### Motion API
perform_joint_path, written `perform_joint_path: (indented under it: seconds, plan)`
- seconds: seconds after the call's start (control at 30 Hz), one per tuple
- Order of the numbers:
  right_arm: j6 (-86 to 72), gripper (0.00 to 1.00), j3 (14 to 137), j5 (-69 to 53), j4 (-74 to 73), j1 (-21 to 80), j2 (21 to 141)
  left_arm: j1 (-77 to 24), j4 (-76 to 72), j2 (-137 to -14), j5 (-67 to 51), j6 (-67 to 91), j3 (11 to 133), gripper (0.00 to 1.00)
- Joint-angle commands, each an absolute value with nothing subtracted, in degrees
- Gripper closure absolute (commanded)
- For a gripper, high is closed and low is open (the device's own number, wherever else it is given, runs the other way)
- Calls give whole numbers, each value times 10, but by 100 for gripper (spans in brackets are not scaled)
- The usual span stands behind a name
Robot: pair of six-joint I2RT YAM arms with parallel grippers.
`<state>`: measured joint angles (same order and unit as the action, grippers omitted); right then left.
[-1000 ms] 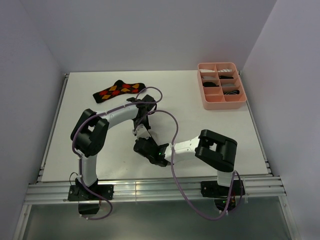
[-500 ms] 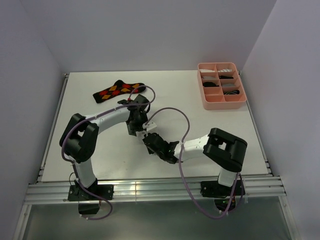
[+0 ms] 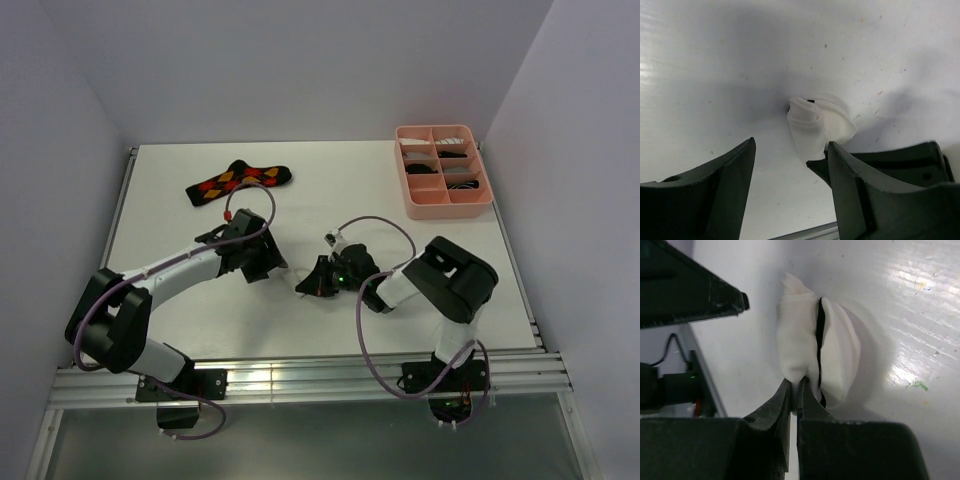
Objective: Roll the socks
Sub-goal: Roll the sock at the center of the board.
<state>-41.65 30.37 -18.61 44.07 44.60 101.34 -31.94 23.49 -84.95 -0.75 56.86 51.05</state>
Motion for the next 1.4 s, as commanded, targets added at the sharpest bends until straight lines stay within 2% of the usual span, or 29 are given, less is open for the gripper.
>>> perform_joint_path:
  seconds: [0.0,0.3,0.77,0.87,1.0,1.03,1.13,1.2,1.27,1.37]
  plan:
    - [-512,100,273,-315,553,418,1080,-319,136,-820,-49,592,468,36]
    - [-610,100,264,-374,695,386,1175,-318,98,-845,-62,592,442,43]
    - [-621,100,274,-372,671,378,1194,-319,100,-908,-58,591,442,52]
    - [-622,100,276,-372,668,376,1194,-319,109,-919,-61,589,446,58]
    - [-609,100,280,-369,647,375,1181,-319,155,-949,-51,574,481,81]
    - [-591,99,283,-366,633,375,1173,-319,181,-954,-48,565,498,82]
    - [-546,92,289,-345,569,376,1132,-321,224,-972,-33,542,539,91]
    - [-507,83,297,-323,509,377,1095,-324,273,-988,-12,528,563,96]
    - [-484,73,306,-302,450,381,1055,-330,327,-1000,-3,504,604,99]
    - [-432,65,320,-246,364,388,999,-343,391,-1042,52,472,664,100]
